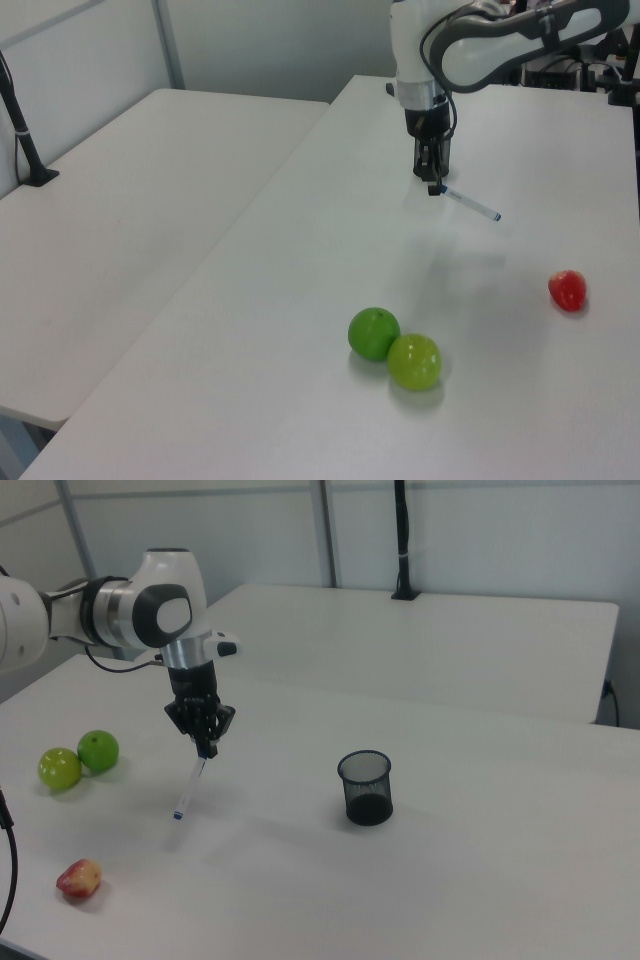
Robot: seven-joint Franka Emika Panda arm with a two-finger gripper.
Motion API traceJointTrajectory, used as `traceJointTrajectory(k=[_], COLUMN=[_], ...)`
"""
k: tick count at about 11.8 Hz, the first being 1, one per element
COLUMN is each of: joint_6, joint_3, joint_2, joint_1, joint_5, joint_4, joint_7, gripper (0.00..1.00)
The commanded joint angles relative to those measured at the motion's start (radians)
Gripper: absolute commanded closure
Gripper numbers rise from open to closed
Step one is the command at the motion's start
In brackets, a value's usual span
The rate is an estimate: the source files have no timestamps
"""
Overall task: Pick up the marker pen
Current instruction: 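Carry the marker away from the cup toward the apples, then lower the marker to the table and open the gripper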
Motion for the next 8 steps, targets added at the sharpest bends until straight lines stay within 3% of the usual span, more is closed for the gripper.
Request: traceJointTrajectory(k=[1, 6, 8], joint_6=[0.046, 0.081, 0.081], joint_3=[-0.005, -0.005, -0.004], joint_2=[0.004, 0.019, 0.025], joint_1=[0.012, 0.012, 0.012], joint_5=[0.013, 0.010, 0.010], joint_4=[-0.039, -0.039, -0.039], joint_7=[0.011, 0.012, 0.011], gripper=[0.99, 0.96, 0.88])
